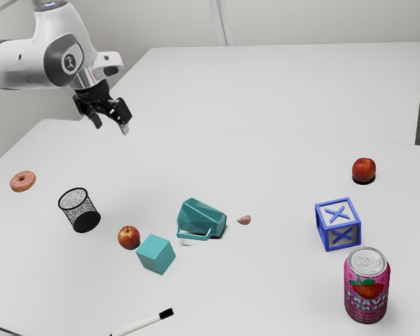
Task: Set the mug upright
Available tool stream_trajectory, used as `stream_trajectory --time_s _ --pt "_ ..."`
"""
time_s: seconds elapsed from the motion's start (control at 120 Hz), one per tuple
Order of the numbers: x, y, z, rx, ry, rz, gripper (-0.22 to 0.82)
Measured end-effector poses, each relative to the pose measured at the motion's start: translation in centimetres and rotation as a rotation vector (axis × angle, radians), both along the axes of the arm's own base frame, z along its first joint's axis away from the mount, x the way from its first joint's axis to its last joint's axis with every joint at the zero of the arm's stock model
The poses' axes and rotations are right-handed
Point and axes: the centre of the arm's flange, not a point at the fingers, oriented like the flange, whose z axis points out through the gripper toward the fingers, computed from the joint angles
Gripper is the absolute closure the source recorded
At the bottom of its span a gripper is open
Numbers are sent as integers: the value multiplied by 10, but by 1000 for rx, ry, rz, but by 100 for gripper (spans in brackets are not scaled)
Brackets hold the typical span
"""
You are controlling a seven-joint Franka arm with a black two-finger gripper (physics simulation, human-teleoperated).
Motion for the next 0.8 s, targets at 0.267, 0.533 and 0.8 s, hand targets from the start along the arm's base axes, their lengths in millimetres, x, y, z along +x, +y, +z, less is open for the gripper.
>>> stream_trajectory --time_s 0.267,0.533,0.8 --pt "-15 -8 -43 -166 81 62 0" --pt "-37 -37 -121 -415 227 151 0" --pt "-45 -50 -162 -582 266 254 0"
